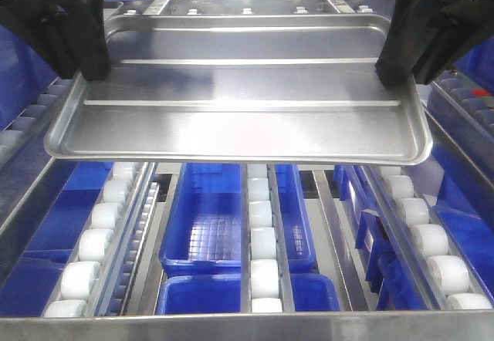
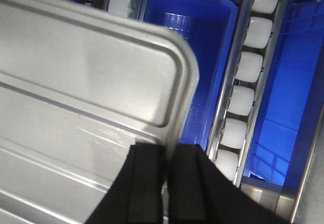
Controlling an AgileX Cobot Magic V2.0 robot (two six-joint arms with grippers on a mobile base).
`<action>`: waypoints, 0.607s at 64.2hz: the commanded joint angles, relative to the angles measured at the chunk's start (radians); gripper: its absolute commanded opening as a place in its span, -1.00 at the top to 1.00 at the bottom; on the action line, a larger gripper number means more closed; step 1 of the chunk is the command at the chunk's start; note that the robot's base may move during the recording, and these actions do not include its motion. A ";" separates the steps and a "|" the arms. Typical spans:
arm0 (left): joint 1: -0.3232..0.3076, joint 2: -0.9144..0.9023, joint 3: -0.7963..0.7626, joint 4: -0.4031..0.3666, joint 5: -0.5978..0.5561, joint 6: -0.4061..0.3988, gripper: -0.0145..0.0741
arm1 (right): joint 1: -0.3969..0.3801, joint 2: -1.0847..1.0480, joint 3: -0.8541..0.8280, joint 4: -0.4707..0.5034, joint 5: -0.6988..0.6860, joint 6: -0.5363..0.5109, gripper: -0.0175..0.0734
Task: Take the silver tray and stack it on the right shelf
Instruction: 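Lift the silver tray up off the roller shelf with both grippers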
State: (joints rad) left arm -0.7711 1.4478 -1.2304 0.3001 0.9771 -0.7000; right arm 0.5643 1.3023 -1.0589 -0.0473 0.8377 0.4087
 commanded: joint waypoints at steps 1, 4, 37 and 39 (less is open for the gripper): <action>-0.015 -0.034 -0.039 0.005 -0.046 0.013 0.88 | 0.005 -0.034 -0.041 0.011 -0.073 -0.029 0.49; -0.015 -0.034 -0.039 0.005 -0.032 0.013 0.88 | 0.005 -0.034 -0.041 0.011 -0.073 -0.029 0.49; -0.015 -0.034 -0.039 0.005 -0.015 0.013 0.88 | 0.005 -0.034 -0.041 0.011 -0.064 -0.029 0.49; -0.015 -0.034 -0.039 0.005 -0.015 0.013 0.88 | 0.005 -0.034 -0.041 0.011 -0.064 -0.029 0.49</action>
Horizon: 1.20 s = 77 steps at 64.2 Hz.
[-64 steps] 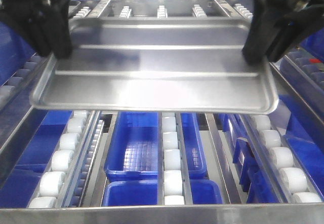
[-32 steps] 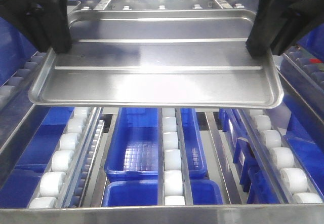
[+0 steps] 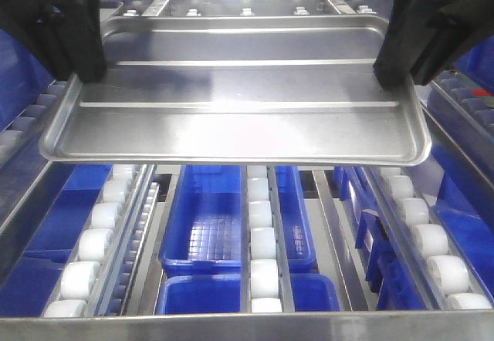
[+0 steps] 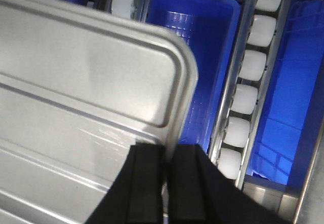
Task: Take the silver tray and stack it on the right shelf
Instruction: 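Lift the silver tray up off the roller shelf with both grippers, then hold the tray level with both grippers while the base drives to another shelf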
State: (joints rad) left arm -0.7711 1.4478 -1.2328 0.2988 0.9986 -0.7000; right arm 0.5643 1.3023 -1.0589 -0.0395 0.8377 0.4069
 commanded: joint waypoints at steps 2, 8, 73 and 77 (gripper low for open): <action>-0.015 -0.034 -0.037 0.006 -0.037 0.013 0.88 | 0.005 -0.034 -0.041 0.003 -0.064 -0.028 0.49; -0.015 -0.034 -0.037 0.006 -0.037 0.013 0.88 | 0.005 -0.034 -0.041 0.003 -0.064 -0.028 0.49; -0.015 -0.034 -0.037 0.006 -0.037 0.013 0.88 | 0.005 -0.030 -0.041 0.003 -0.065 -0.028 0.49; -0.015 -0.034 -0.037 0.006 -0.037 0.013 0.88 | 0.005 -0.030 -0.041 0.003 -0.065 -0.028 0.49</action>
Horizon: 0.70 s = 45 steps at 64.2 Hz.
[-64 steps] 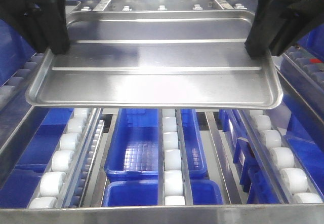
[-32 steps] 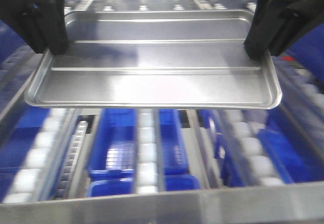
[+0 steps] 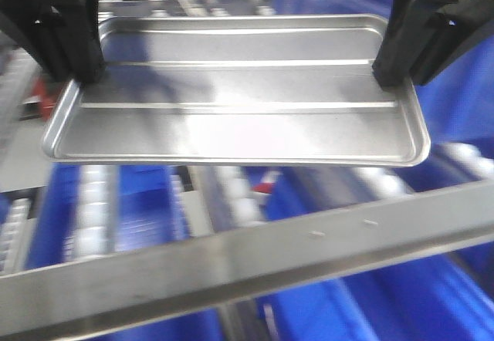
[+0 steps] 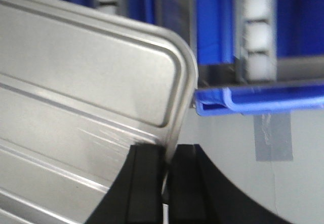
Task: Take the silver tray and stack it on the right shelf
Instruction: 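Hold the tray level with both grippers while the base drives to another shelf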
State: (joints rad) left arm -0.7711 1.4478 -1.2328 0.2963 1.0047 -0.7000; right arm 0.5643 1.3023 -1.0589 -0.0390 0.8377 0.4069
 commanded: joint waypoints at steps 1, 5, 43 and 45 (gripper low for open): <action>-0.015 -0.034 -0.037 0.009 -0.043 0.013 0.88 | 0.005 -0.030 -0.041 0.002 -0.065 -0.028 0.49; -0.015 -0.034 -0.037 0.009 -0.043 0.013 0.88 | 0.005 -0.030 -0.041 0.002 -0.065 -0.028 0.49; -0.015 -0.034 -0.037 0.009 -0.043 0.013 0.88 | 0.005 -0.030 -0.041 0.002 -0.065 -0.028 0.49; -0.015 -0.034 -0.037 0.009 -0.043 0.013 0.88 | 0.005 -0.030 -0.041 0.002 -0.065 -0.028 0.49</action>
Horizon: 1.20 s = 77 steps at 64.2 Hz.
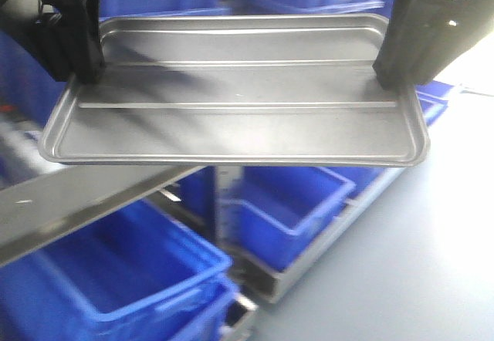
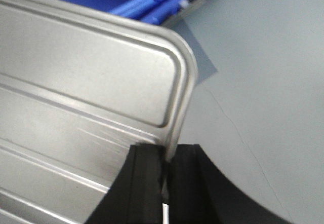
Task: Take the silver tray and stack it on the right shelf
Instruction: 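Hold the tray level with both grippers while the base drives to another shelf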
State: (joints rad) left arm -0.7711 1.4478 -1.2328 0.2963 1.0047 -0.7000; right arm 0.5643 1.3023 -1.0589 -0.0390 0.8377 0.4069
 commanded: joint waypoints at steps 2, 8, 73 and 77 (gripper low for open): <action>-0.015 -0.034 -0.037 0.009 -0.043 0.013 0.88 | 0.005 -0.030 -0.041 0.002 -0.065 -0.028 0.49; -0.015 -0.034 -0.037 0.009 -0.043 0.013 0.88 | 0.005 -0.030 -0.041 0.002 -0.065 -0.028 0.49; -0.015 -0.034 -0.037 0.004 -0.043 0.013 0.88 | 0.005 -0.030 -0.041 0.002 -0.064 -0.028 0.49; -0.015 -0.034 -0.037 0.004 -0.043 0.013 0.88 | 0.005 -0.030 -0.041 0.002 -0.064 -0.028 0.49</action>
State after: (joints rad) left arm -0.7731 1.4478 -1.2328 0.2917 1.0066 -0.7000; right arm 0.5643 1.3023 -1.0589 -0.0390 0.8454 0.4069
